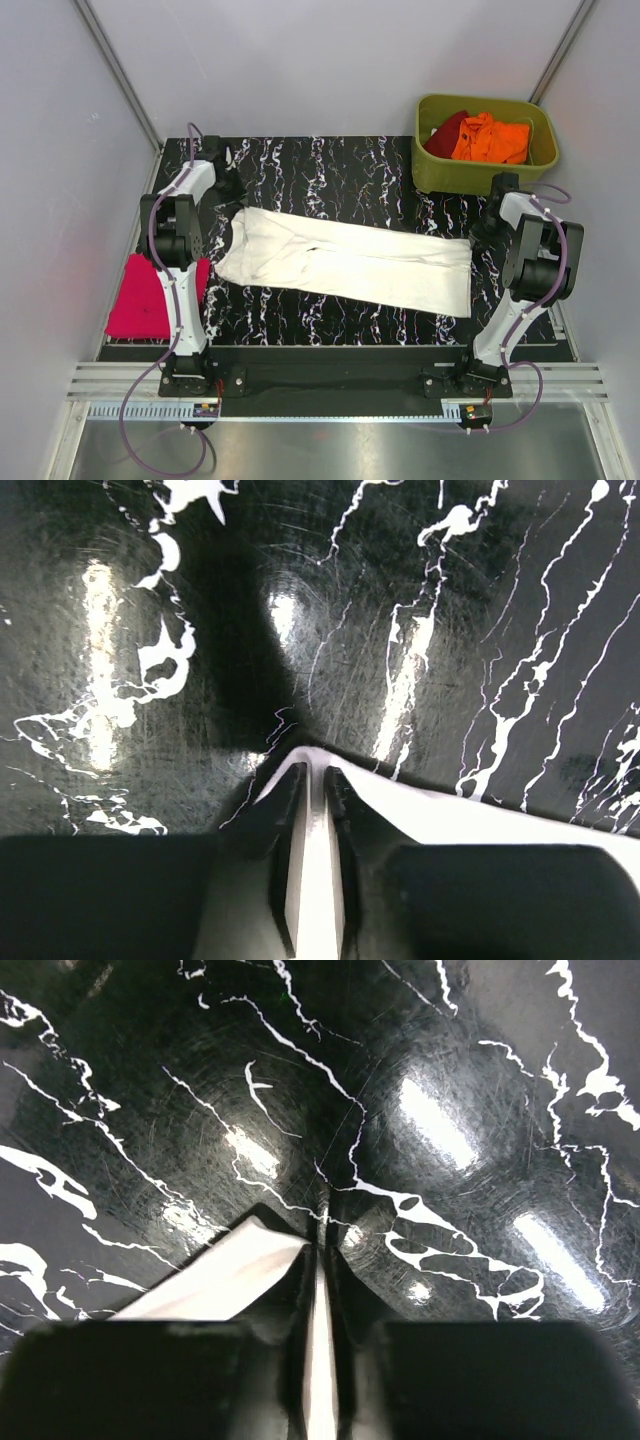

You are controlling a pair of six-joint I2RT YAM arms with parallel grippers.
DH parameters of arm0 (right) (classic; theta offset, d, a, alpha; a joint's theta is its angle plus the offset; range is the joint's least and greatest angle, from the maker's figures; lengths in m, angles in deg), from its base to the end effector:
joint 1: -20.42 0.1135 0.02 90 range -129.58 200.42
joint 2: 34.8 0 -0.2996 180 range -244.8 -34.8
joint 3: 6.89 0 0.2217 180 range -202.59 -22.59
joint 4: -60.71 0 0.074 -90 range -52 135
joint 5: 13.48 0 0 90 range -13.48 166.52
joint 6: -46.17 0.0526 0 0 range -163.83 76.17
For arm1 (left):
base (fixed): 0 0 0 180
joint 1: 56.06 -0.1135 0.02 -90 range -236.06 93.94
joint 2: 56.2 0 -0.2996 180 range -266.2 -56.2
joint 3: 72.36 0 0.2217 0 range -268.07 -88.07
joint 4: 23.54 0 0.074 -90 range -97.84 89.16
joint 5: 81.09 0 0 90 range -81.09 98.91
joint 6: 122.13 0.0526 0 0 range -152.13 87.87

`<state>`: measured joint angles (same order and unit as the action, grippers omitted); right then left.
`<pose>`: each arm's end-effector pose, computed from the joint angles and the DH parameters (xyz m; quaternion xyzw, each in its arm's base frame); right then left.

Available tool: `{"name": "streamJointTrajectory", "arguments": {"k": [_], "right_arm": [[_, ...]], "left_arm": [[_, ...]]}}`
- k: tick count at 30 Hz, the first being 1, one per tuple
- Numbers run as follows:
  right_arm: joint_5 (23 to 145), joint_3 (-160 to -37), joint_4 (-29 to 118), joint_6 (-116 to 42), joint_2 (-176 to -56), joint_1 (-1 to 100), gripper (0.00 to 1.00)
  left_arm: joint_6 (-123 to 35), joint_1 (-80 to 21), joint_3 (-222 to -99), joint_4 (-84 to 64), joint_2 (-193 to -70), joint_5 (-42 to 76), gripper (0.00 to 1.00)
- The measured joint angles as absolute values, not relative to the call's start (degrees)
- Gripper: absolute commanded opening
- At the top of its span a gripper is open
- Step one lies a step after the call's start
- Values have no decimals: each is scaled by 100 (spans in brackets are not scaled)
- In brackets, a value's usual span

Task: Fold and stack the t-shirts
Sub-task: Fold the tshirt

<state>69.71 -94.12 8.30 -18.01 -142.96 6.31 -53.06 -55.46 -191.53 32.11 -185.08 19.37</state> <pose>0.3444 -0.0930 0.1980 0.3453 0.9254 -0.0437 0.1499 0.4789 -0.0146 0.1951 -0.1526 0.9611 -0.1272 0.1921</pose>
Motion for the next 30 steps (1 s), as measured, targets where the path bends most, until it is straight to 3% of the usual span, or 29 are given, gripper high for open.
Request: {"name": "streamJointTrajectory", "arguments": {"k": [4, 7, 14, 19, 30], "right_arm": [[6988, -9456, 628, -1788, -14296, 611, 40], [6945, -9565, 277, -1779, -14237, 598, 47], [6890, -9602, -303, -1823, -13351, 600, 51], [7447, -9294, -283, -1836, -12586, 598, 51], [8709, -8291, -167, -1530, -12381, 585, 49]], "left_arm": [[-5295, -5555, -19150, 3268, -18460, 1821, 53], [-5293, -5553, -18995, 3333, -18160, 1596, 62], [-5229, -5343, -18429, 3405, -16751, 1318, 65], [-5037, -4862, -17647, 3193, -15927, 1825, 66], [-4700, -3808, -16617, 2830, -16204, 3399, 73]]}}
